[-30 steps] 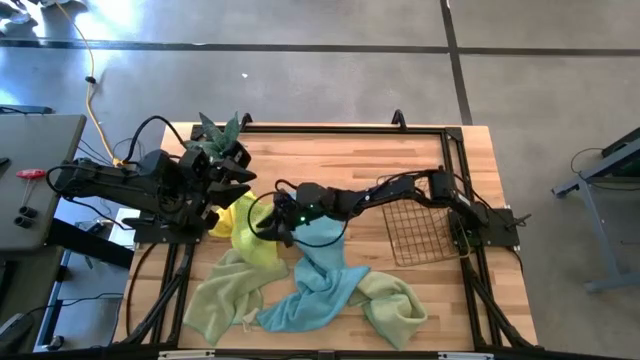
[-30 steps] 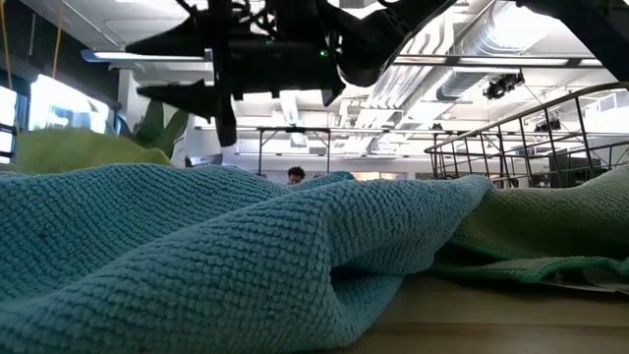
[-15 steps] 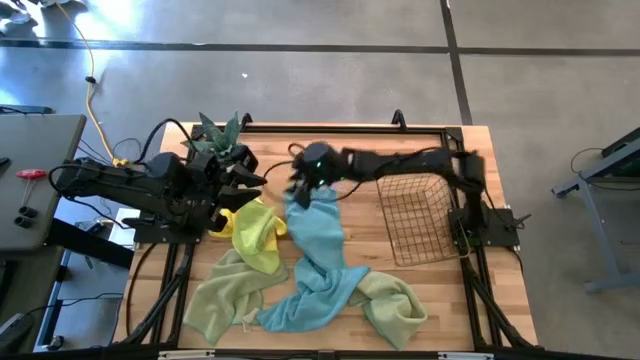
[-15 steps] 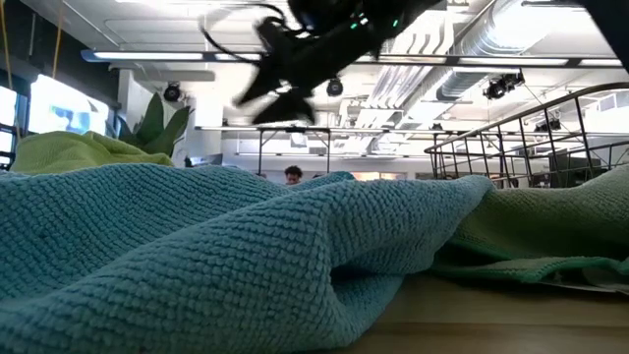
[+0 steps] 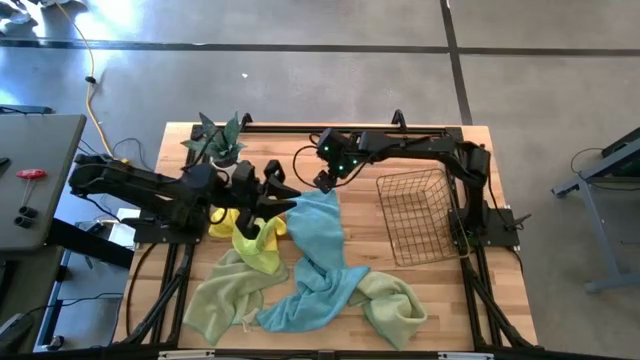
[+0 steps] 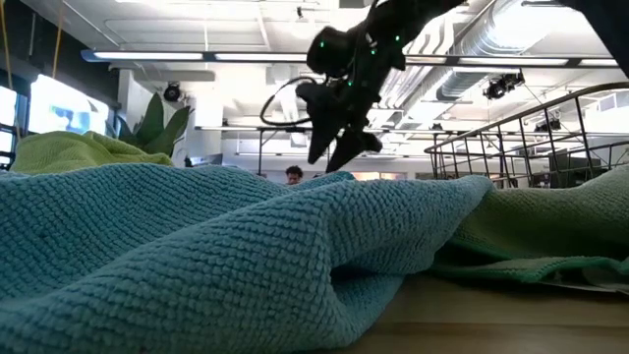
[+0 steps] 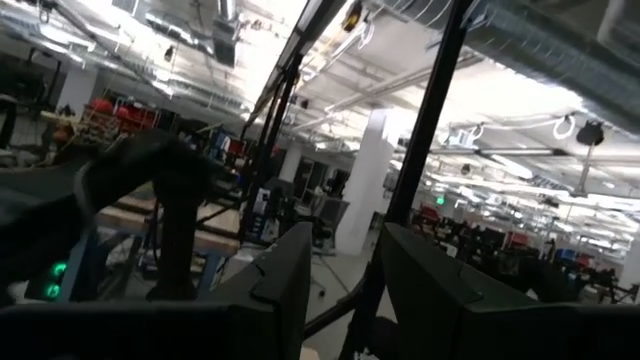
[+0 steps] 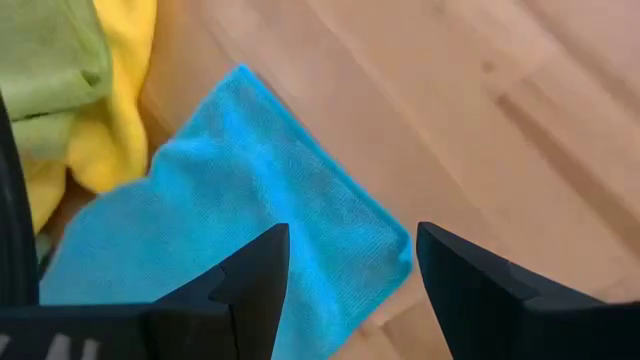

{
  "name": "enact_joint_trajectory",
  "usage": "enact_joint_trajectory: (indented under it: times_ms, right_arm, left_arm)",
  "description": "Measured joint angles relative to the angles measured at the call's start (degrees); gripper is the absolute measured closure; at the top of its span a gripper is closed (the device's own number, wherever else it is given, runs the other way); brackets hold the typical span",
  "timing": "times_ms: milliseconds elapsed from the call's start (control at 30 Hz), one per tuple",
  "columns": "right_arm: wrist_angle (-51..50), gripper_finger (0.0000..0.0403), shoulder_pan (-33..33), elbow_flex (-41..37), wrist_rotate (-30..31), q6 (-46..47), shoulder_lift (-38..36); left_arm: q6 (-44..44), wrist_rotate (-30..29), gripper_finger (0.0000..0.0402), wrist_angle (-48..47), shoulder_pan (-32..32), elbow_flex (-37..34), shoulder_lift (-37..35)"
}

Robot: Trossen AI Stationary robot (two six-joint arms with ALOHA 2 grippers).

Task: Fold microfiber towels
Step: Fold the top blue microfiber cloth

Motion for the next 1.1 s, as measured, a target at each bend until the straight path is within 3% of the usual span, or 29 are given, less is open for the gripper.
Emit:
enact_joint_trajectory:
  times_ms: [367, 733, 900, 1100]
  right_arm:
    - [-2.56, 0.0190, -0.73, -0.01, 2.95, -8.51, 7.44]
    - [-1.63, 0.0196, -1.20, 0.20, -1.93, -10.77, 10.97]
    - [-1.13, 0.0240, -0.25, 0.20, -2.44, -11.38, 11.05]
    - [-1.06, 0.0327, 0.05, 0.13, -2.04, -10.91, 11.16]
  left_arm:
    - [-2.94, -1.02, 0.0287, 5.13, 0.01, 0.00, 2.30]
    - [-2.94, -1.51, 0.0287, 5.07, 0.76, 0.00, 2.30]
    - [-2.94, -1.51, 0.0287, 5.02, 2.52, 0.00, 2.30]
    - [-2.95, 0.59, 0.0287, 5.00, 4.62, 0.00, 2.30]
